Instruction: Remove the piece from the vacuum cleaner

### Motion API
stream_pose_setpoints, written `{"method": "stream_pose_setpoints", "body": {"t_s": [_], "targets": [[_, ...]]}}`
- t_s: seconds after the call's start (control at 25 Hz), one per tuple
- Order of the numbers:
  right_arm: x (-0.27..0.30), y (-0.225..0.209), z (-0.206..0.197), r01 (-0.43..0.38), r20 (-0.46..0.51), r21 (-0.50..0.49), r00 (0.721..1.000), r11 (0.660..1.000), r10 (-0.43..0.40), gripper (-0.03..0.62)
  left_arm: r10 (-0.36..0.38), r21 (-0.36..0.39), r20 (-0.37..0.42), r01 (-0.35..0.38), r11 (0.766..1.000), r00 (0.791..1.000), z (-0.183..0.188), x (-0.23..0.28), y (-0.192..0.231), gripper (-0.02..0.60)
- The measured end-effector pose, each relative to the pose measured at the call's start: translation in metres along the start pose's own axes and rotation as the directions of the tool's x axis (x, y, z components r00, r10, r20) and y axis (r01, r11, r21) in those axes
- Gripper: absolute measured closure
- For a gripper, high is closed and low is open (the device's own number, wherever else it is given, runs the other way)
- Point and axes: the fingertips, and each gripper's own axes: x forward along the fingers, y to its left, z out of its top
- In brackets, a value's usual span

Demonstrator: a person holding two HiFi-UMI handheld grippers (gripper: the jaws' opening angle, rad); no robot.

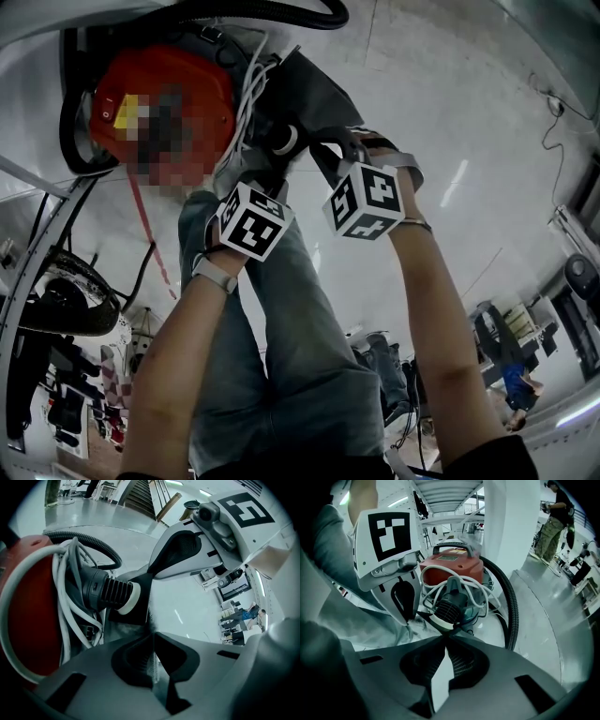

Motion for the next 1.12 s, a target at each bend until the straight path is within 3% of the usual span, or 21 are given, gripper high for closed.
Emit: {"method": "stream_pose_setpoints", "body": {"t_s": [0.6,1.12], "targets": [[0.005,-0.008,0.004,0.067,-0.028,-0.278,0.997,0.958,-0.078,0.496,0.013,0.023,-0.009,-0.013,1.000,1.000,0.003,0.003,0.002,0.543],[0.016,0.001,0.008,0.043,-0.035,-0.487,0.997,0.872,-0.069,0.493,0.000,0.020,-0.022,0.000,1.000,1.000,0.002,0.005,0.004,0.543]]}}
